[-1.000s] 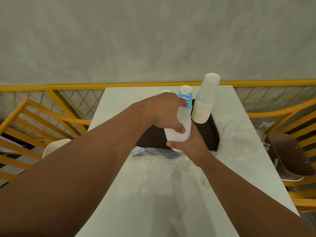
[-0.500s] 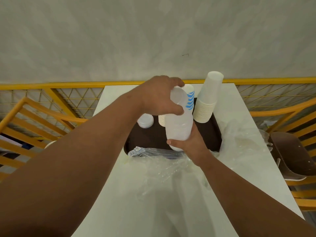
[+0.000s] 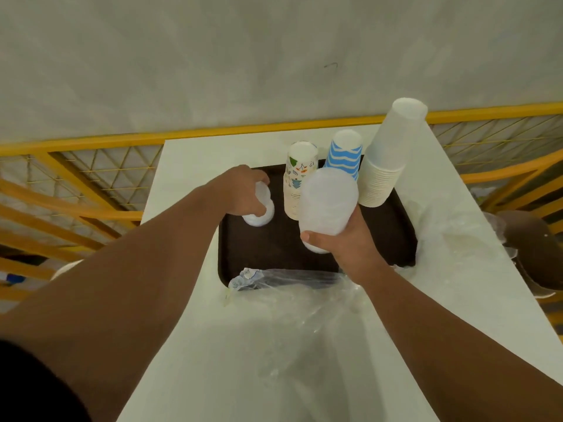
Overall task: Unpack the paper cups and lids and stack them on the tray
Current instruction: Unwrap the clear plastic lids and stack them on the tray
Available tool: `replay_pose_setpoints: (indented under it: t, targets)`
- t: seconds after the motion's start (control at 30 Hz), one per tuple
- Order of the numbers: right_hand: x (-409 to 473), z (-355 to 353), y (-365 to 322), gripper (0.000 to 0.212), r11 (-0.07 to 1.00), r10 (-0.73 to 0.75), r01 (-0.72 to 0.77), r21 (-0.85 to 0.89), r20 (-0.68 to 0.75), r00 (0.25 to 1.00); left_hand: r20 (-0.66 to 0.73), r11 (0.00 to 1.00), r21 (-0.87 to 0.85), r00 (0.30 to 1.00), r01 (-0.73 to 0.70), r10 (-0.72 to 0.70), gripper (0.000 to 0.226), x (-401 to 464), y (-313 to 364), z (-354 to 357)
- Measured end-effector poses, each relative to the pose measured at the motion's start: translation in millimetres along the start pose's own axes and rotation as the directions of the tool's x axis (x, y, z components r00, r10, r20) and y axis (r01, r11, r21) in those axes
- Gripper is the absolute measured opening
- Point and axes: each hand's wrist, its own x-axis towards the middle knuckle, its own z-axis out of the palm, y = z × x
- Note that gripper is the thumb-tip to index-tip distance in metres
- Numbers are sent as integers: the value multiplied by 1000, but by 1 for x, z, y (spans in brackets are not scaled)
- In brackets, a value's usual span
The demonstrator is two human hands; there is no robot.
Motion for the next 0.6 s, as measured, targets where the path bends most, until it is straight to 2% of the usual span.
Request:
replay_pose_setpoints:
  t: [0.23,0.6]
  targets:
    - [2,0,10,112,999,-13,14,52,-19,1000,72,994,97,997,-43,36,73,33,-14,34]
    - [0,-1,10,108,999,-35,35,20,3,999,126,996,90,992,1,-12,85,46,-22,53]
